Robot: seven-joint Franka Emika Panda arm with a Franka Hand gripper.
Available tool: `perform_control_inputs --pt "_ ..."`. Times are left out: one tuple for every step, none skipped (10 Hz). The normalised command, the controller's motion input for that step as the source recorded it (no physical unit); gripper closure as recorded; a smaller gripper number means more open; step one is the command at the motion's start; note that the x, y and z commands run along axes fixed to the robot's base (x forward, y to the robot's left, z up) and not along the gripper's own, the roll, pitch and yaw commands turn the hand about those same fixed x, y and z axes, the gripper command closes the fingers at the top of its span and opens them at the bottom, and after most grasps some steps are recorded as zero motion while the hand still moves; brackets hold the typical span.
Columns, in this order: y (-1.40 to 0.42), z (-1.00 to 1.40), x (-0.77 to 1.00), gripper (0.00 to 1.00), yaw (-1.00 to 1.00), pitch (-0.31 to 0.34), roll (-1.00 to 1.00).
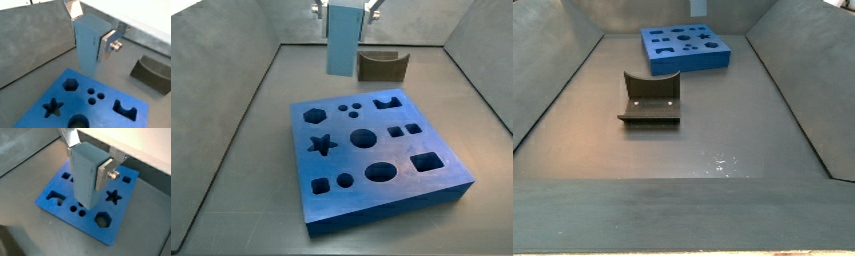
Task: Pick up the rectangle object. Move up. Place the rectangle object on the fixture. Regrasp the rectangle object. Move to above the board. Insert the rectangle object.
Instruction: Move to above the board, then insert the rectangle object.
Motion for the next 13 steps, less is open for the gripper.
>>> perform_control_inputs --pt "0.03 0.01 -0.05 1.00 -0.01 -0.084 -0.73" --pt "0.03 0.01 -0.05 1.00 -0.01 -0.074 -0.54" --pt "0.03 0.01 -0.04 1.00 -0.01 -0.061 -0.39" --pt "0.00 0.00 0.02 1.00 0.00 0.000 0.00" --pt "0.00 0.00 0.07 1.00 0.01 0.000 0.00" --pt "0.03 0.00 0.20 1.00 0.11 0.000 0.00" --pt "0.11 0.00 0.42 1.00 0.27 0.003 0.02" --pt "0.13 0.00 0.61 1.00 0.43 0.066 0.03" --pt "0.14 -0.05 0.65 1.00 0.45 0.120 0.08" --pt "0.02 -0.01 0.45 1.00 0.37 0.109 0.05" --pt "0.00 -0.09 0.07 1.00 0.00 0.000 0.00" --pt "-0.10 -0.38 0.78 1.00 0.29 0.337 0.04" --pt "-0.06 -0.50 0.84 1.00 0.37 0.411 0.00"
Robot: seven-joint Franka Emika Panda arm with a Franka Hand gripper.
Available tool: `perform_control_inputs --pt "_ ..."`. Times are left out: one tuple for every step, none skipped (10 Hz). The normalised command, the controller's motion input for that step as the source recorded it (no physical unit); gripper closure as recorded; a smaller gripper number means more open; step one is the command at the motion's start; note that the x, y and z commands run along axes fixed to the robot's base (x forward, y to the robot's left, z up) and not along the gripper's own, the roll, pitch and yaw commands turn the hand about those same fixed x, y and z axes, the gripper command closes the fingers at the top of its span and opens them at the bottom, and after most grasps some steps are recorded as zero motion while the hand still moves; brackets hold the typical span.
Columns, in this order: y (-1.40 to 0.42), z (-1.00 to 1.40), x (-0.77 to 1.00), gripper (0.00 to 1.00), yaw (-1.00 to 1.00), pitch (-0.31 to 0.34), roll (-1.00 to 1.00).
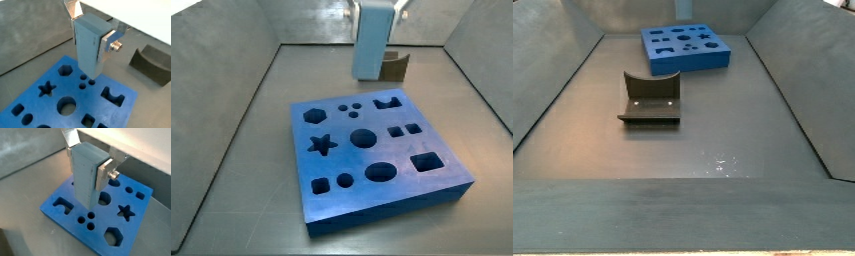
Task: Pick up the rectangle object. Move up. Place the rectangle object on the fixture. Regrasp the rectangle object. Move to above the board. Insert the rectangle object.
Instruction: Insert the rectangle object.
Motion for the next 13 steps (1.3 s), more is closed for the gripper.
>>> perform_control_inputs --pt "-0.06 -0.54 0.82 1.00 0.39 0.400 0.02" --pt "-0.15 -0.54 0.75 1.00 0.39 0.360 0.18" --pt "-0.05 -0.01 0.24 1.00 0.08 0.131 0.13" --pt "0.00 0.00 0.00 1.00 0.00 0.014 0.00" --pt "-0.42 0.02 0.18 1.00 0.05 0.183 0.75" --pt "-0.57 0.15 0.29 1.00 0.00 0.351 1.00" --pt "-0.55 0.18 0.29 1.00 0.00 0.354 1.00" --pt "-0.57 0.20 0.20 1.00 0.00 0.274 1.00" --pt "-0.56 0.17 0.20 1.00 0.00 0.263 1.00" --pt "-0.41 0.04 0.11 1.00 0.00 0.149 0.76" --pt "0.00 0.00 0.11 1.00 0.00 0.060 0.00" --pt "-0.31 -0.10 0.62 1.00 0.13 0.457 0.68" --pt "-0.33 -0.09 0.62 1.00 0.08 0.471 0.81"
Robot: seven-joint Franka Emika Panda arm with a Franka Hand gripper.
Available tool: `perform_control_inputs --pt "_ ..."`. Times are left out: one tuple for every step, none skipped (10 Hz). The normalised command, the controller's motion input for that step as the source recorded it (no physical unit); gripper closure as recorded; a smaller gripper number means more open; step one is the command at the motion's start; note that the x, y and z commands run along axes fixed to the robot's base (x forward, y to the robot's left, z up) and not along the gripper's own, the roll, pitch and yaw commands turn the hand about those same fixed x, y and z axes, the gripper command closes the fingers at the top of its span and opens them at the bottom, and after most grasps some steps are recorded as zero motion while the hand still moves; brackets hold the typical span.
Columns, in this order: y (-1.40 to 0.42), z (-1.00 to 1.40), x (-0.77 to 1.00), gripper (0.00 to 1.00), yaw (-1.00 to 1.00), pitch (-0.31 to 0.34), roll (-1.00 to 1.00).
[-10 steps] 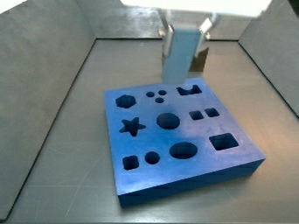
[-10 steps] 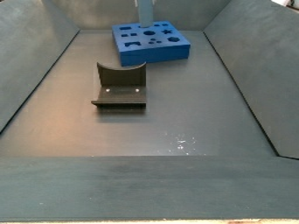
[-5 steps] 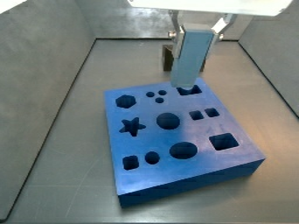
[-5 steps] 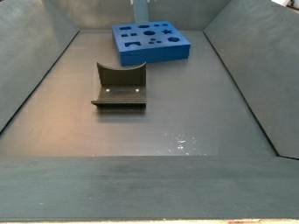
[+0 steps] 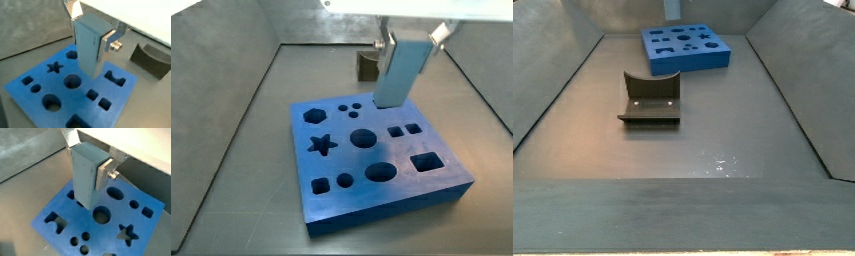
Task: Pick up the rectangle object. Move up. Place the rectangle object on the fixture. Regrasp the rectangle object. Move to above the board. Insert the rectangle object.
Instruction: Insert the rectangle object.
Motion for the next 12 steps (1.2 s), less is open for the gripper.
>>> perform_control_inputs --pt "-0.39 -0.07 0.56 1.00 0.07 0.406 0.87" --pt "-0.43 -0.07 0.53 1.00 0.05 0.377 0.90" --pt "-0.43 -0.03 0.52 1.00 0.04 0.354 0.93" --pt "-0.45 -0.02 0.45 1.00 0.07 0.326 0.93" --pt "-0.55 -0.03 0.45 1.00 0.00 0.311 0.96" --pt "-0.49 -0.06 0.47 1.00 0.04 0.383 0.84" --pt "-0.05 -0.07 0.30 1.00 0.03 0.226 0.09" --pt "0.00 -0.08 0.32 1.00 0.04 0.191 0.06" --pt "0.09 -0.24 0.84 1.00 0.10 0.694 -0.07" --pt "0.09 -0.28 0.82 1.00 0.09 0.734 -0.09" --pt "0.09 -0.28 0.82 1.00 0.09 0.731 -0.08" --pt "0.05 -0.20 0.84 1.00 0.09 0.706 -0.02"
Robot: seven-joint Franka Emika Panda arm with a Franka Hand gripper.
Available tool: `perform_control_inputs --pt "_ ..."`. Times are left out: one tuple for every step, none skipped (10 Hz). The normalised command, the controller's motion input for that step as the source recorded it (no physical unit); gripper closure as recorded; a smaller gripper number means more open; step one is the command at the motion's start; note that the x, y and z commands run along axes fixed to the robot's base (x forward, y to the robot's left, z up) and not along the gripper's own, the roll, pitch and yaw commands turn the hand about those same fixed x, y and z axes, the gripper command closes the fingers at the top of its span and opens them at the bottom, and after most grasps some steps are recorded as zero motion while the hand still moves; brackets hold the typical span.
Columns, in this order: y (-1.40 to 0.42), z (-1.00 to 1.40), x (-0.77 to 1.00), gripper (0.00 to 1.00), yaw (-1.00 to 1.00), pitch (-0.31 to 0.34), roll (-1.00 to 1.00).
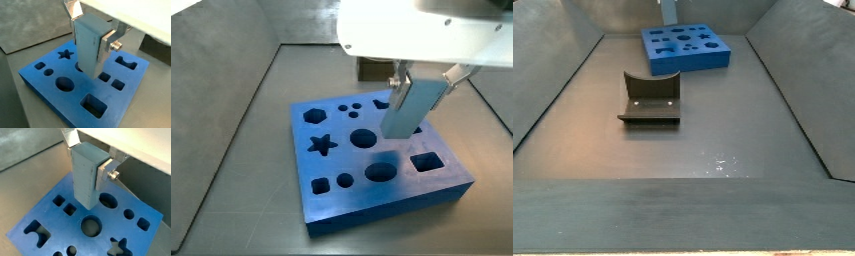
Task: Pick up the rectangle object. Move up. Place the rectangle object on the fixture. Regrasp the rectangle object. Move to above the board. Insert the rectangle object.
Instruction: Insert the rectangle object.
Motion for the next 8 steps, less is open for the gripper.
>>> perform_control_inputs --pt "-0.02 0.00 0.38 1.00 0.05 0.409 0.15" --pt "-0.31 0.05 0.58 1.00 0.00 0.677 0.79" --pt "-0.29 0.00 0.59 1.00 0.02 0.711 0.77" --pt "-0.33 0.00 0.59 1.00 0.00 0.666 0.82" --pt "-0.36 0.00 0.58 1.00 0.00 0.677 0.79" --pt "-0.34 0.00 0.57 1.00 0.01 0.677 0.78" --pt "-0.11 0.00 0.29 1.00 0.00 0.380 0.05" --pt "0.00 0.00 0.03 1.00 0.00 0.000 0.00"
